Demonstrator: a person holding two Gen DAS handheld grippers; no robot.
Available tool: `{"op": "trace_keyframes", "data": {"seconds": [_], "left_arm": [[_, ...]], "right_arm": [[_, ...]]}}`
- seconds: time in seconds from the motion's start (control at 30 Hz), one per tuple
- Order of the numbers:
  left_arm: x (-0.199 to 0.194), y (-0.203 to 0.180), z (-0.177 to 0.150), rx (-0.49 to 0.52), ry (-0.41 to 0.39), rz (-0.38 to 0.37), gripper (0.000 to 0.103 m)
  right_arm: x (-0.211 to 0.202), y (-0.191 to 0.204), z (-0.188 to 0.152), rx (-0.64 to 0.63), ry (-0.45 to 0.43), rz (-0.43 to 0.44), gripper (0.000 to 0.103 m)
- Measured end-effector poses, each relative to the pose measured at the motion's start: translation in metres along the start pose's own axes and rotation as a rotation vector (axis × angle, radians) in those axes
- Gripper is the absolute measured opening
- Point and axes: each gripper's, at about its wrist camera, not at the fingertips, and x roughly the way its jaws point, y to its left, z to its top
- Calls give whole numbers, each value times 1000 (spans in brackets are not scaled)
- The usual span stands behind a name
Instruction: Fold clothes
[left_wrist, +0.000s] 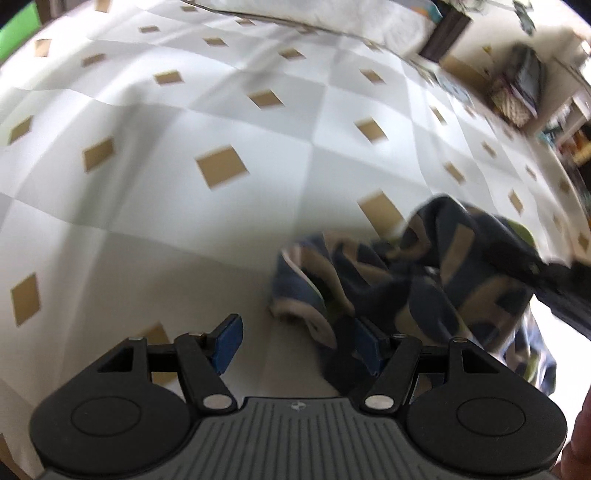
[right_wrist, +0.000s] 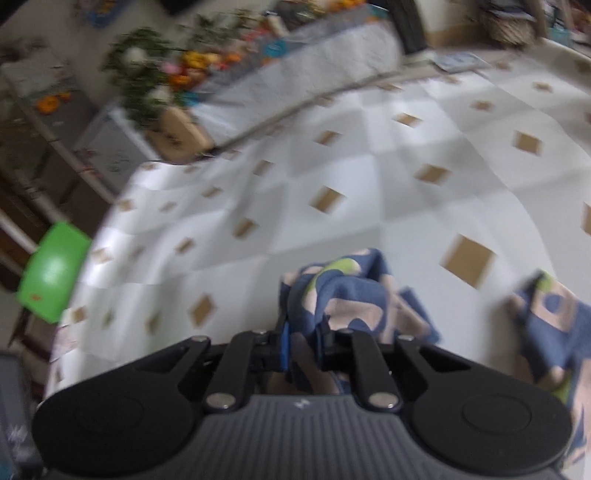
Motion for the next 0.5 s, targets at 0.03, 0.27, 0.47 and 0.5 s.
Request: {"op": "trace_keyframes", "data": {"seconds": [0.03, 0.27, 0.47, 0.5], "left_arm": [[-4, 5, 5, -27, -16, -9, 65], [-22, 22, 23, -100, -96, -64, 76], [-17, 7, 20, -26, -66, -123, 79], [-14, 4, 18, -12, -50, -130, 80]], "right_arm": [[-2, 5, 0, -29, 2, 34, 11], [0, 47, -28, -310, 142, 217, 11], [21, 73, -70, -478, 336, 256, 13], [23, 74, -75, -483, 352, 253, 15]]}}
